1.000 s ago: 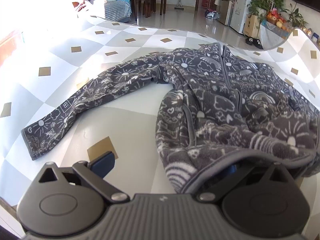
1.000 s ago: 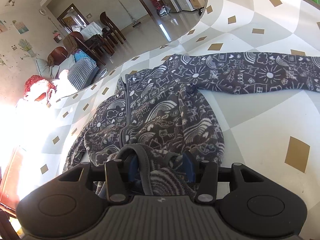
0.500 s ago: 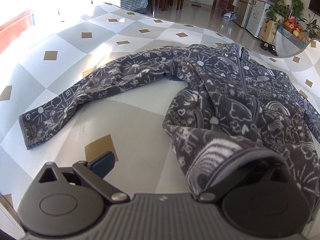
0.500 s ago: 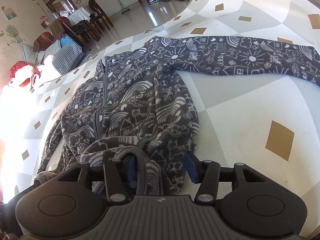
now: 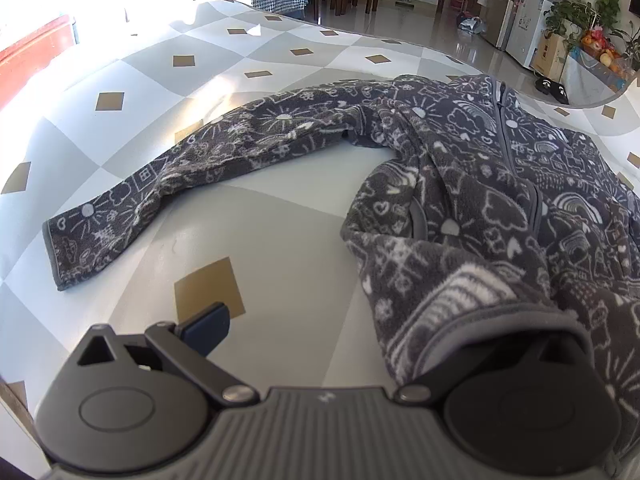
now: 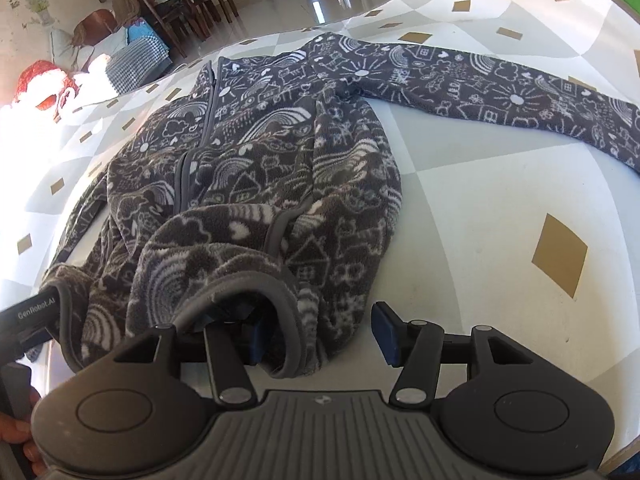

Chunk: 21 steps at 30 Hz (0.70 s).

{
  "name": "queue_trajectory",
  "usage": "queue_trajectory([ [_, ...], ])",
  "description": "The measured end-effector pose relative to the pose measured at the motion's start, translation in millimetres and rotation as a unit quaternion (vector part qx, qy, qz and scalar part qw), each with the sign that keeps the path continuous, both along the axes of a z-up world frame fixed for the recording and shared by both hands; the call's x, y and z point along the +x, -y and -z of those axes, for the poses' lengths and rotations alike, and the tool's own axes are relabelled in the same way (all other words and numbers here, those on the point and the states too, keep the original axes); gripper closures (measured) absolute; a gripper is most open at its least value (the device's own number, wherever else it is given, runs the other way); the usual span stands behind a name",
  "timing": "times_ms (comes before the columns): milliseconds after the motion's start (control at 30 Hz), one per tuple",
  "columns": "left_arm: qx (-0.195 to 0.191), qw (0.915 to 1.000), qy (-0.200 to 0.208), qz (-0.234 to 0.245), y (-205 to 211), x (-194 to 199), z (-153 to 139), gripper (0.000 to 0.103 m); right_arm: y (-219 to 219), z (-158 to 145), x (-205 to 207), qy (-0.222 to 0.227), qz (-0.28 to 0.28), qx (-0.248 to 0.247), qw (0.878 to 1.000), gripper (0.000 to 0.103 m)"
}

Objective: Fold clothes

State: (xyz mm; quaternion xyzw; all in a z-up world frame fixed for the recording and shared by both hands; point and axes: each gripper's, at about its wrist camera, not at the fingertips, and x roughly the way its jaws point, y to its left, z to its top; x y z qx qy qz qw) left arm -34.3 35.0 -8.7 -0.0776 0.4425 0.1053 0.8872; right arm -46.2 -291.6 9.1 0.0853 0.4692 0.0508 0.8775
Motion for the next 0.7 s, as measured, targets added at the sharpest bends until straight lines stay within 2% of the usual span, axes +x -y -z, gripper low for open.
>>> queue_trajectory([
  [67, 0.014, 0.9999, 0.002, -0.006, -2.3, -1.3, -2.2, 0.0, -4.0, 0.5, -2.5, 0.002, -0.006, -0.03, 1.0, 0.051],
  [133, 0.04, 0.9991, 0.005, -0.015, -4.2, -2.6, -5.6, 0.0, 0.5, 1.4, -3.5, 0.0, 0.015, -0.057, 0.998, 0.051],
  [267, 0.1, 0.9942, 0.018, -0.035, -10.5, -6.7, -15.9, 0.0, 24.4, -10.2, -6.6, 0.023, 0.08, -0.053, 0.995, 0.051],
  [400, 0.111, 0.9917, 0.034, -0.054, -20.2, -14.0, -32.5, 0.0, 36.4, -41.6, -18.9, 0.104, 0.125, -0.073, 0.984, 0.051],
  [467, 0.123, 0.9898, 0.042, -0.058, -21.8, -17.2, -42.0, 0.0, 43.0, -54.7, -23.2, 0.129, 0.145, -0.073, 0.978, 0.051],
  [700, 0.123, 0.9887, 0.065, -0.055, -24.1, -31.1, -70.0, 0.0, 51.3, -74.3, -28.1, 0.154, 0.166, -0.079, 0.971, 0.051],
])
